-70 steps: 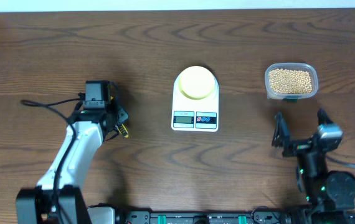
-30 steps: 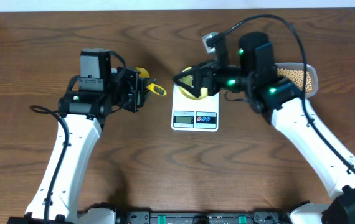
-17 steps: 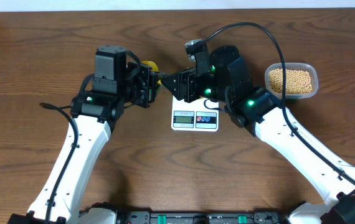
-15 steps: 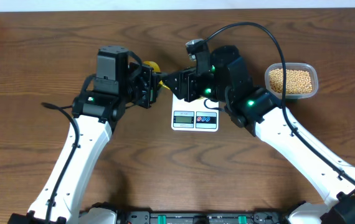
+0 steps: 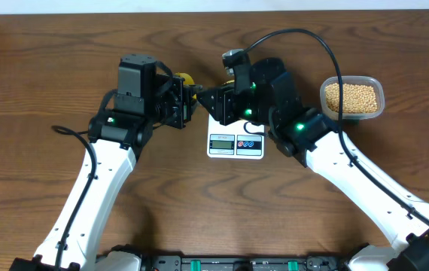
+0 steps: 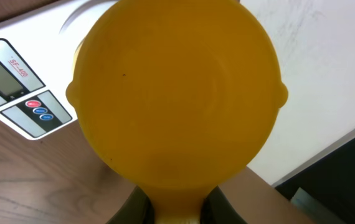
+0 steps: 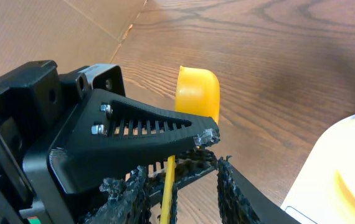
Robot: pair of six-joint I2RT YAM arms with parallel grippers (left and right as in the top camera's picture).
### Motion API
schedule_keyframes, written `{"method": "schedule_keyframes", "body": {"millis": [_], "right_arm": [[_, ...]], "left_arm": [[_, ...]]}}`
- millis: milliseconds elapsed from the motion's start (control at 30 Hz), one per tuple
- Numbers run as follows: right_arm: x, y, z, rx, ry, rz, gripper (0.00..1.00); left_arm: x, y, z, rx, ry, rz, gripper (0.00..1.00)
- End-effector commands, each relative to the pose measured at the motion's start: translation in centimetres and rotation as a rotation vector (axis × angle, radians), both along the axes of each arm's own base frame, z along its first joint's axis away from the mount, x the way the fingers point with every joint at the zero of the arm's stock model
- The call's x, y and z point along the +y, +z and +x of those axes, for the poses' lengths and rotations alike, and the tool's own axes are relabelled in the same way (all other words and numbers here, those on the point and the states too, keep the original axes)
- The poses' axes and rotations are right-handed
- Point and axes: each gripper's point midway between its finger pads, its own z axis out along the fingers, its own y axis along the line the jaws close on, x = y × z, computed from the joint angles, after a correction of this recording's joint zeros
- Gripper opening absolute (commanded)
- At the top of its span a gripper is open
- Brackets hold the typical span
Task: Scoop item into bowl and weigh 50g on scale
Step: 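Move the right gripper to the scoop and grasp its handle, then carry the scoop with the right gripper to the chickpea tub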
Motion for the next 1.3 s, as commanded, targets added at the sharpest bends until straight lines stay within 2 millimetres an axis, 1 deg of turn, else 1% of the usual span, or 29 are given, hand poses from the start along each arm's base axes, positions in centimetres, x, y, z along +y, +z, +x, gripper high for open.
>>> {"method": "schedule_keyframes", "body": {"millis": [0,33,67,100,133,233,300,400,433,467,500,533,567,600,633,700,733,767,800,867,900,967,1000,1033,1067,1133,1167,1233,1267], "right_arm": [[0.4,0.4,0.1,-0.016,-0.007,-0.002,0.26],[0.3,0.4,0.3,-0.019,-0.019,-0.008,0.19],[0.2,0.4,0.3,-0.019,-0.02,-0.008,0.16],[0.2,0.3,0.3,-0.016,-0.02,-0.01,0.06],[0.2,0.3,0.3,-0.014,-0.02,-0.012,0.03],[0.2,0.3,0.3,-0.016,-0.02,-0.012,0.06],[0.2,0.4,0.4,-0.021,-0.025,-0.012,0.01],[-0.2,0.3,0.8,-0.053,-0.032,-0.037,0.01],[-0.4,0.2,1.0,-0.052,-0.036,-0.04,0.01],[-0.6,0.2,1.1,-0.051,-0.041,-0.041,0.01],[-0.9,0.1,1.4,-0.046,-0.05,-0.045,0.01],[-1.5,0.0,1.7,-0.036,-0.06,-0.051,0.01],[-2.2,0.1,2.0,-0.029,-0.062,-0.066,0.01],[-2.5,0.2,2.1,-0.026,-0.064,-0.072,0.01],[-3.5,0.5,2.6,-0.02,-0.079,-0.094,0.01],[-4.8,1.3,3.2,-0.02,-0.094,-0.123,0.01],[-5.9,2.1,3.5,-0.022,-0.103,-0.148,0.01],[-6.5,2.6,3.7,-0.024,-0.106,-0.162,0.01],[-7.6,3.3,4.0,-0.027,-0.118,-0.185,0.01],[-11.2,4.9,4.8,-0.011,-0.194,-0.249,0.01],[-12.3,5.3,5.0,-0.008,-0.216,-0.267,0.01],[-15.0,6.1,5.4,0.009,-0.276,-0.308,0.01],[-17.1,6.6,5.5,0.024,-0.319,-0.337,0.01],[-18.7,6.8,5.5,0.041,-0.352,-0.356,0.01],[-22.1,7.1,5.4,0.082,-0.418,-0.406,0.01],[-25.3,6.9,5.1,0.137,-0.471,-0.449,0.01],[-26.8,6.6,5.0,0.167,-0.491,-0.471,0.01],[-29.8,5.6,4.9,0.239,-0.526,-0.523,0.01],[-30.8,5.1,4.8,0.27,-0.539,-0.543,0.01]], "left_arm": [[-0.7,1.0,-0.3,-0.012,-0.026,-0.031,0.08],[-0.8,1.1,-0.4,-0.01,-0.033,-0.037,0.08],[-0.9,1.1,-0.4,-0.01,-0.036,-0.039,0.08],[-0.9,1.1,-0.4,-0.01,-0.036,-0.039,0.08],[-0.9,1.1,-0.5,-0.009,-0.036,-0.039,0.08],[-0.9,1.1,-0.5,-0.009,-0.04,-0.041,0.08],[-0.9,1.1,-0.5,-0.013,-0.044,-0.036,0.08],[-0.8,1.0,-0.4,-0.031,-0.056,-0.016,0.09],[-0.6,1.0,-0.3,-0.064,-0.073,0.026,0.17],[-0.3,0.9,-0.1,-0.093,-0.087,0.064,0.17],[0.0,0.8,0.1,-0.134,-0.112,0.118,0.27],[0.2,0.7,0.2,-0.176,-0.145,0.172,0.32],[0.4,0.6,0.4,-0.234,-0.195,0.245,0.42],[0.7,0.6,0.5,-0.267,-0.22,0.292,0.45],[0.9,0.5,0.7,-0.306,-0.254,0.349,0.5],[1.0,0.5,0.7,-0.339,-0.288,0.392,0.63],[1.1,0.5,0.8,-0.348,-0.296,0.403,0.65],[1.2,0.5,0.8,-0.353,-0.302,0.41,0.7],[1.3,0.5,0.8,-0.358,-0.305,0.417,0.71],[1.8,0.5,1.0,-0.376,-0.317,0.442,0.71],[1.9,0.5,1.1,-0.389,-0.329,0.459,0.72],[2.1,0.5,1.1,-0.417,-0.36,0.493,0.76],[2.1,0.4,1.1,-0.433,-0.38,0.512,0.79],[2.1,0.4,1.1,-0.447,-0.398,0.529,0.83],[2.1,0.4,1.0,-0.467,-0.427,0.557,0.84],[2.1,0.3,0.9,-0.492,-0.466,0.592,0.85],[2.1,0.2,0.9,-0.504,-0.486,0.609,0.93],[2.2,0.0,0.7,-0.522,-0.521,0.639,0.97],[2.2,-0.1,0.6,-0.528,-0.539,0.652,1.0]]}}
